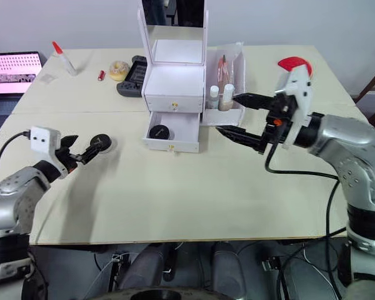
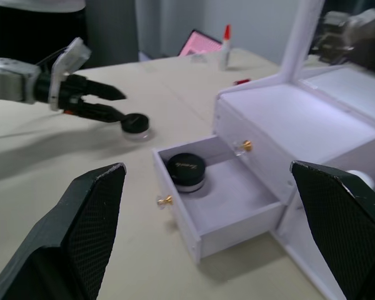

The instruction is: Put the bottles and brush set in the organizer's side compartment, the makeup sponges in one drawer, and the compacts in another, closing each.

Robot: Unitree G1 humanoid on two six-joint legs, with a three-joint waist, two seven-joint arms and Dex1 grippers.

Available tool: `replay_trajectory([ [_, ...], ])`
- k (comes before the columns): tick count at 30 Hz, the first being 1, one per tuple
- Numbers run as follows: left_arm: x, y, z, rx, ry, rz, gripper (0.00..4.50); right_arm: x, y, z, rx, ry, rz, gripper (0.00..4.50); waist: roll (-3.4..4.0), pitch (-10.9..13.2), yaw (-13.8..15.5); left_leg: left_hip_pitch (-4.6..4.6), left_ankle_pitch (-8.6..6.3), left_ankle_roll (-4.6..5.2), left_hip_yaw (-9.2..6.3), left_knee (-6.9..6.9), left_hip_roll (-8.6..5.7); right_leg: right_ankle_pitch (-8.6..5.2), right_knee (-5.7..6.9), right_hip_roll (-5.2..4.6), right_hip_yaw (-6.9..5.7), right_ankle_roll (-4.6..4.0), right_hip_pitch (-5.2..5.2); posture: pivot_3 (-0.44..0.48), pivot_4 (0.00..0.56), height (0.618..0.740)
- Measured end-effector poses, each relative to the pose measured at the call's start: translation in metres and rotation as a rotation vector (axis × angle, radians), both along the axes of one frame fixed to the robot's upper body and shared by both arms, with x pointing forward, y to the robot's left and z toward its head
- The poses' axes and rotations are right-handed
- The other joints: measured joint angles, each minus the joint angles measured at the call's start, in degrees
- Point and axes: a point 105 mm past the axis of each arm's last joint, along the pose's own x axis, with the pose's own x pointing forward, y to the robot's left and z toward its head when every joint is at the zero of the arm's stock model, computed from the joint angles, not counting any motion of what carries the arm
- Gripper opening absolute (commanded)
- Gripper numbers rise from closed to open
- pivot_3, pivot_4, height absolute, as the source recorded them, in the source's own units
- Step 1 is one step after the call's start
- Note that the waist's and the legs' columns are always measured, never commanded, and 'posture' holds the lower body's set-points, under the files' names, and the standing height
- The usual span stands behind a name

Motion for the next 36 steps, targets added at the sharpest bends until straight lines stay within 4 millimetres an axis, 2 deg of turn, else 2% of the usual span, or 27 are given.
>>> replay_trajectory([
  [4,0.010,-0.014,-0.009,-0.019,0.010,-0.020,4.48,0.005,0.012,-0.007,-0.014,0.031,0.059,4.50,0.00,0.00,-0.09,0.00,0.01,-0.01,0.00,0.00,0.02,0.01,0.07,0.02,0.00,0.00,-0.05,0.000,0.150,0.738],
  [8,0.017,-0.026,-0.020,-0.035,0.028,-0.042,4.48,0.009,0.014,-0.009,-0.026,0.028,0.062,4.50,0.00,0.00,-0.10,0.00,0.01,-0.01,-0.01,0.00,0.03,0.01,0.07,0.03,0.00,0.00,-0.05,0.000,0.150,0.738],
  [19,0.028,-0.022,-0.027,-0.004,0.042,-0.006,4.48,0.010,0.014,-0.013,-0.029,0.034,0.044,4.50,0.00,0.00,-0.10,0.00,0.01,-0.01,-0.01,0.01,0.03,0.02,0.09,0.04,0.00,0.01,-0.06,0.000,0.150,0.738],
  [21,0.028,-0.022,-0.027,-0.004,0.042,-0.008,3.96,0.011,0.013,-0.014,-0.032,0.035,0.040,4.50,0.00,0.00,-0.10,0.00,0.01,-0.01,-0.01,0.01,0.03,0.02,0.10,0.03,0.00,0.01,-0.06,0.000,0.150,0.738],
  [24,0.028,-0.022,-0.026,-0.006,0.037,-0.006,2.68,0.011,0.013,-0.014,-0.031,0.033,0.033,4.50,0.00,0.00,-0.10,0.00,0.01,-0.01,-0.01,0.01,0.03,0.02,0.10,0.03,0.00,0.01,-0.06,0.000,0.150,0.738],
  [32,0.028,-0.023,-0.022,-0.022,0.024,-0.011,2.68,0.012,0.011,-0.016,-0.031,0.036,0.018,4.50,0.00,0.00,-0.10,0.00,0.01,-0.01,-0.02,0.01,0.03,0.02,0.10,0.03,0.00,0.01,-0.06,0.000,0.150,0.738],
  [36,0.031,-0.030,-0.003,-0.032,-0.030,-0.058,2.68,0.013,0.010,-0.017,-0.035,0.037,0.006,4.50,0.00,0.00,0.00,0.00,0.01,-0.01,-0.02,0.02,0.02,0.02,0.10,0.03,-0.01,0.01,-0.06,0.000,0.150,0.738],
])
